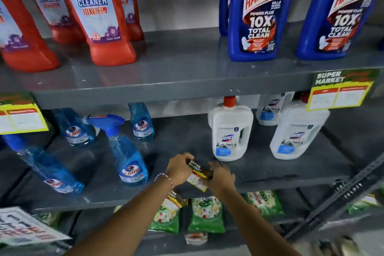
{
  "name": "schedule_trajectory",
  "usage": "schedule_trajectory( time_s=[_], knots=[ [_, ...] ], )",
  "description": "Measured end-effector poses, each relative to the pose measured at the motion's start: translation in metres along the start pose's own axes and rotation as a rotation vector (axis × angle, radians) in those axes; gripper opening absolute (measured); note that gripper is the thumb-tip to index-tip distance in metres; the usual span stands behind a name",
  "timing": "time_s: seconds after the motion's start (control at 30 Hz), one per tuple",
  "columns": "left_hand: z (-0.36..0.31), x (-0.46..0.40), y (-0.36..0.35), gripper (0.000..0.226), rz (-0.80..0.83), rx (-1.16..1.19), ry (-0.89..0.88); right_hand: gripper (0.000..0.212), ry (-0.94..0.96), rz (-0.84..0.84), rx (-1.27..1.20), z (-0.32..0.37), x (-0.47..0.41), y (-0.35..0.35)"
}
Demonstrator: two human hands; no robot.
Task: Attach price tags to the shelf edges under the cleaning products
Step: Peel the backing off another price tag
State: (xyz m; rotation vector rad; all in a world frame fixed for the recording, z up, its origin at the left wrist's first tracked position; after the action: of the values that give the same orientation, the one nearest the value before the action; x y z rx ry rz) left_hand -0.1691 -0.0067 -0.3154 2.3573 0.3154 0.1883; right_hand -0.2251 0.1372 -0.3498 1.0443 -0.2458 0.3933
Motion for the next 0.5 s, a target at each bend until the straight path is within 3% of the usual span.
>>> schedule_trajectory(
  time_s=[0.17,0.3,0.5],
  knots=[
    [0.006,-0.021,-0.014,0.049,0.057,-0.004,0.015,0.044,-0.057,0.066,-0.047,0.002,-0.01,-0.008],
    [0.0,-0.027,-0.011,0.015,0.1,-0.104,-0.049,0.021,-0.01,0.035,-0.146,0.001,-0.007,-0.004],
    [-0.04,-0.012,-0.03,0.007,0.102,-0.122,-0.171,0.022,0.089,0.042,-0.4,-0.04,0.005,0.022]
  ],
)
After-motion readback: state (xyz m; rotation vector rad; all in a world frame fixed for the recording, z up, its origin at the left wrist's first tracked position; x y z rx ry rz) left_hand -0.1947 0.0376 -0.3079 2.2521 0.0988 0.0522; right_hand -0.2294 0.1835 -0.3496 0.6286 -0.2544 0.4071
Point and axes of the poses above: each hand's wrist, its own x-axis away from the middle knuckle, its own y-axis out of the back of the hand, z = x × y, the point moved 9 cm from there along -x, towards the middle knuckle, and after that the axes turned 15 degrees about -y, right-handed, at the moved point
